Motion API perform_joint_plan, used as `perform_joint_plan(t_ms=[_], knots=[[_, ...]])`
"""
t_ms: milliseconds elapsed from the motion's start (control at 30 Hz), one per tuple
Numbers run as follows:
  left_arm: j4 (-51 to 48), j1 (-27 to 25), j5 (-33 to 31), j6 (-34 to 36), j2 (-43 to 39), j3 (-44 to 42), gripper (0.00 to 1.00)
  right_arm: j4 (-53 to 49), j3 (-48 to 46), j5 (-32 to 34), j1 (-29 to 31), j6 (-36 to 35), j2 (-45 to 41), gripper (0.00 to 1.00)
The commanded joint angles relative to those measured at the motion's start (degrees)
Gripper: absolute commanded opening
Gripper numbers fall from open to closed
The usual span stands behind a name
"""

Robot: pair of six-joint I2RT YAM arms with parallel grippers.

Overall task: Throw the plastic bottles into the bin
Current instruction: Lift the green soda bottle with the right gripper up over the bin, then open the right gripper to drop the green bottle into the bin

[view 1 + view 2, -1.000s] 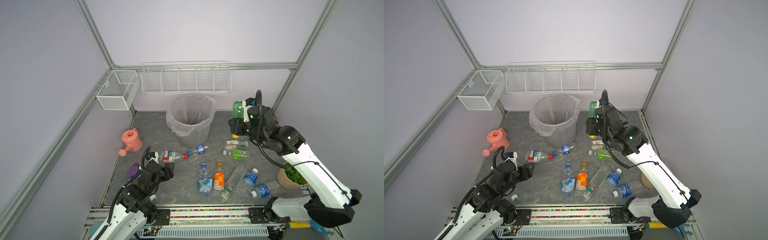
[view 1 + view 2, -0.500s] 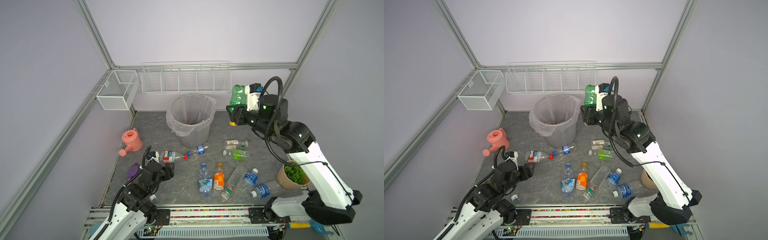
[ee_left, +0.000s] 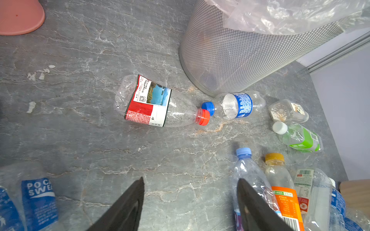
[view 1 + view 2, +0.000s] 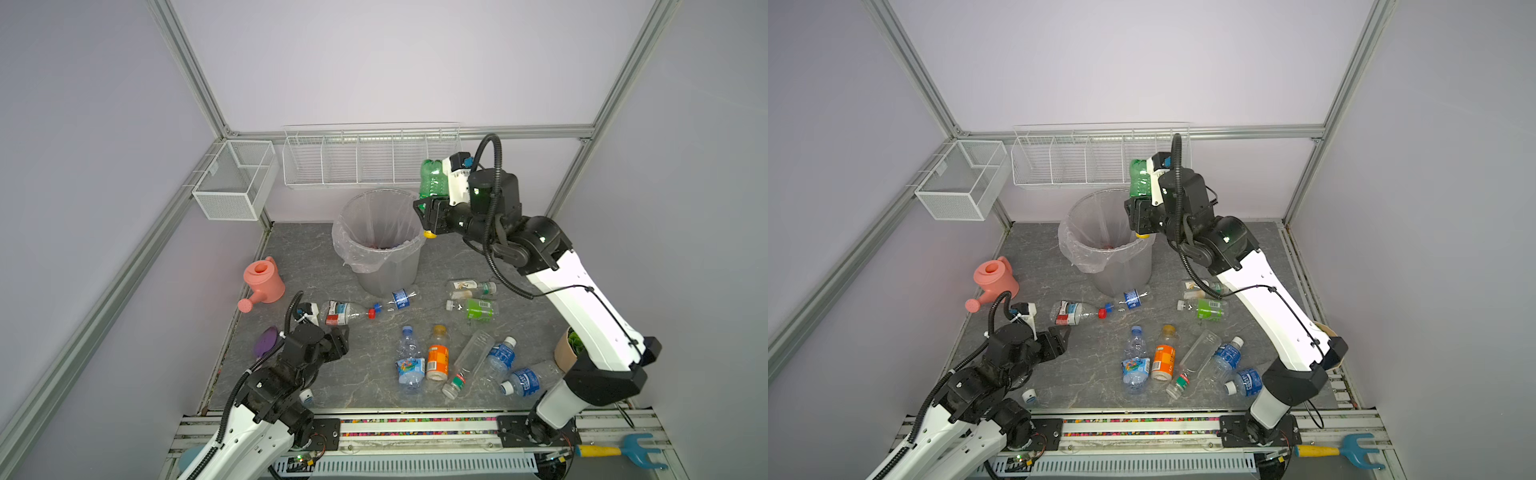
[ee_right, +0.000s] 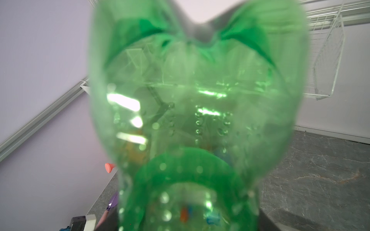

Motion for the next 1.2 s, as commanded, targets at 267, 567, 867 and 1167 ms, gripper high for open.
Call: perform_joint_plan(t_ms=[267, 567, 867, 1167], knots=[[-1.3, -0.3, -1.3, -0.6, -2.6, 1.5, 0.73, -14.0, 17.7, -2.5, 1.3, -2.1, 17.5, 0.28], [-2.3, -0.3, -1.6, -0.8, -4.0, 1.7, 0.72, -14.0, 21.6, -1.5, 1.1, -2.6, 22.1, 0.27], [-1.6, -0.3, -1.5, -0.7, -3.2, 1.8, 0.73, -11.0, 21.0, 0.4, 1.3, -3.2, 14.5, 0.26], [-1.7, -0.3, -1.8, 0.0, -2.2, 3.5, 0.73, -4.3, 18.1, 2.1, 1.3, -4.6, 13.1, 0.27]])
